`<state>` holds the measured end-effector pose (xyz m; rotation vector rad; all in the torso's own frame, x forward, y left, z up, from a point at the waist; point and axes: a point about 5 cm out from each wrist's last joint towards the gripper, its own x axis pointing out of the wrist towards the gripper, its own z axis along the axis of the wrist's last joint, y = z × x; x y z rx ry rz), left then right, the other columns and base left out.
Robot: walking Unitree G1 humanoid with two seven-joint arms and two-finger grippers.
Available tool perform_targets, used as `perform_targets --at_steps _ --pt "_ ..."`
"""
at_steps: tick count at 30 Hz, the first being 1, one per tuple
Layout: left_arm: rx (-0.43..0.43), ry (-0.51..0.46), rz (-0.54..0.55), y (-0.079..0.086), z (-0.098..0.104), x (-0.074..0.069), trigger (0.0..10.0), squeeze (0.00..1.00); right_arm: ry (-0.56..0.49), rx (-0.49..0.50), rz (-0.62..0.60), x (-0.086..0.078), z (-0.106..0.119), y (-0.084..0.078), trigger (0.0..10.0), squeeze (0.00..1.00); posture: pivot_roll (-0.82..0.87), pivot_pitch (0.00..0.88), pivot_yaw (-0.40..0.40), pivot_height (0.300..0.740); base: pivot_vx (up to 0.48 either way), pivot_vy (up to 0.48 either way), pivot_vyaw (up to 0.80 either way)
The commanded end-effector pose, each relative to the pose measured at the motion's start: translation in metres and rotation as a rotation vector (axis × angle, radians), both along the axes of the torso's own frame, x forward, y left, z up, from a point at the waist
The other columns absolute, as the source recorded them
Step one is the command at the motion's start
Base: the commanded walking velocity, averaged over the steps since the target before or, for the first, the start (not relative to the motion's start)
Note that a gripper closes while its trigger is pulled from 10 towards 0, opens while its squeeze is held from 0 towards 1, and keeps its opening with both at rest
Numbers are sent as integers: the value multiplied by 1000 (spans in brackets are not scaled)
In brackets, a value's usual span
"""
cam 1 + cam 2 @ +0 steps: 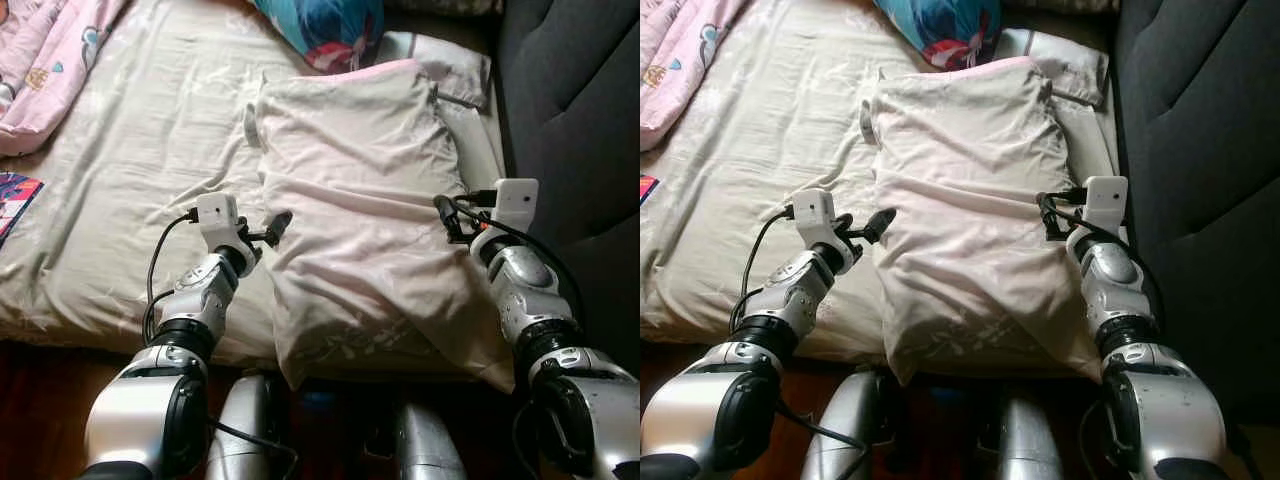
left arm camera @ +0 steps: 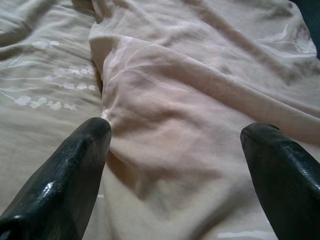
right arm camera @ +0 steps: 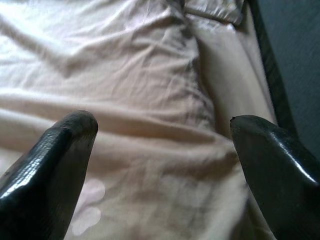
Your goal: Clean up the room
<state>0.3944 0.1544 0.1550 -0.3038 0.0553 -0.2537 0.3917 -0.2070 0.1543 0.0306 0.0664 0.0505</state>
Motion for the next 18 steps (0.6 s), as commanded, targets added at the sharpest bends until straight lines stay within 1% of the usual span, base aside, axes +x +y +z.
perform_targets --at_steps 1,3,4,5,8,11,15,18 --pt "27 58 -9 1 -12 -3 10000 1000 55 -2 -2 -4 -12 -2 10000 1000 81 412 -21 641 0 0 0" --pt "31 62 -4 2 -13 -3 10000 1000 57 -8 -4 -4 -13 -3 10000 1000 81 417 -18 641 0 0 0" --pt "37 66 1 3 -14 -4 10000 910 66 -11 -9 -5 -13 -6 10000 0 80 421 -15 641 0 0 0" --pt "37 69 0 3 -15 -4 10000 0 71 -10 -11 -5 -14 -6 10000 0 80 425 -13 641 0 0 0" --pt "31 75 -15 3 -19 -6 10000 0 100 -22 -30 -6 -17 -10 10000 0 81 430 -11 641 0 0 0" --pt "43 74 -36 2 -22 -8 10000 0 104 -27 -60 -7 -18 -14 10000 0 86 435 -8 641 0 0 0" --pt "54 69 -62 0 -26 -11 10000 0 110 -6 -69 -8 -20 -16 10000 0 93 436 -5 641 0 0 0" --pt "53 65 -72 0 -28 -13 10000 0 143 -9 -64 -10 -26 -16 10000 0 99 439 -6 641 0 0 0"
